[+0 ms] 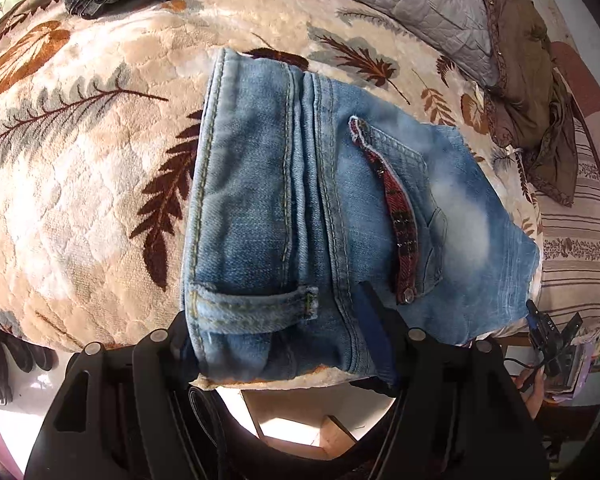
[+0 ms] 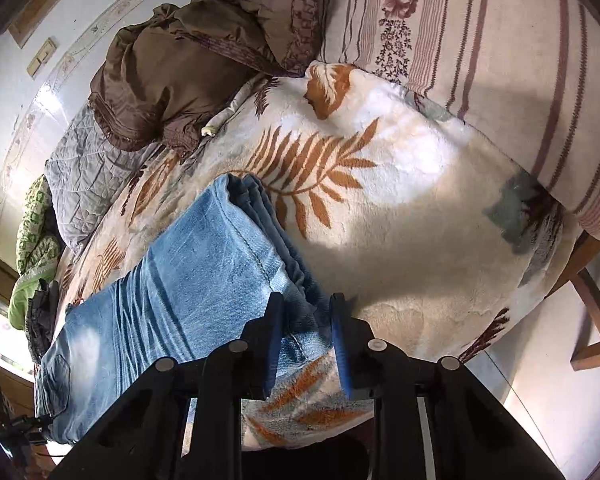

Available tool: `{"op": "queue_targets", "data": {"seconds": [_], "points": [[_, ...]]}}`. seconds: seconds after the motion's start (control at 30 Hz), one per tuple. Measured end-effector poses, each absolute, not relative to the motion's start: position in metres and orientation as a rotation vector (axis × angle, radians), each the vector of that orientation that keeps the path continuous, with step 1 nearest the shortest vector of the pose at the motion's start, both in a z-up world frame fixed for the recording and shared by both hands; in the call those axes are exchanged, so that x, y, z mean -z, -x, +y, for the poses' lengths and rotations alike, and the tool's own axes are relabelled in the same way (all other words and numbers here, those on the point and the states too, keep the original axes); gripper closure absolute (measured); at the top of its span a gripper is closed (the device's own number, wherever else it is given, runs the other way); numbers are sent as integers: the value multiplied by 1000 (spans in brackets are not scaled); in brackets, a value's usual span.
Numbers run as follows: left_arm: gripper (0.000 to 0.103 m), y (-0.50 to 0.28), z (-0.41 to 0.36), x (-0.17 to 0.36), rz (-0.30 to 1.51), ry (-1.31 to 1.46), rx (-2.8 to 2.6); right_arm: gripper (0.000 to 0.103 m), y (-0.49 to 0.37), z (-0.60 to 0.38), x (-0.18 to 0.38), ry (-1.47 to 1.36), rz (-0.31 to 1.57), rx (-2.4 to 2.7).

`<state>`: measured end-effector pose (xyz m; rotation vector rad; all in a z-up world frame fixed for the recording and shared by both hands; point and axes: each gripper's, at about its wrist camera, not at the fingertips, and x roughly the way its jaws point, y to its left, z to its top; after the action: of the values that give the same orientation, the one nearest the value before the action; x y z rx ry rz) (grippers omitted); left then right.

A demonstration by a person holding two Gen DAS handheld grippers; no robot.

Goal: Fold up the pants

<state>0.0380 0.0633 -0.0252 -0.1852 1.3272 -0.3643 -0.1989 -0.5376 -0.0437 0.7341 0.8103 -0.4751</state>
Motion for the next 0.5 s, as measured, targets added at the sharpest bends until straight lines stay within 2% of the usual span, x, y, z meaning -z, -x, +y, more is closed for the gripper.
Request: {"op": "queue_targets", "data": {"seconds": [0.07,0.17,0.2,0.23,0.27,0.3,0.5], "points": [[37,-22,60,-1,1262,89,401,79,208,-546,49,-817,800,451],[35,-2,36,-42,1148,-78,465,72,238,-549,36,-887,674,452],[33,1,23,-53,1125,-121,484,65,246,-548,34,-919,646,420],[27,2,8,-61,1106,-158,507,58,252,-546,35,-948,630,381],[20,1,-10,-68,1092,-188,538,55,255,-541,36,-962,627,356],[19,-1,-31,-71,1083,-213,571,53,257,-536,40,-967,634,341],[19,-26,-182,-64,1175,-384,688,53,250,-511,83,-1103,620,220]]}}
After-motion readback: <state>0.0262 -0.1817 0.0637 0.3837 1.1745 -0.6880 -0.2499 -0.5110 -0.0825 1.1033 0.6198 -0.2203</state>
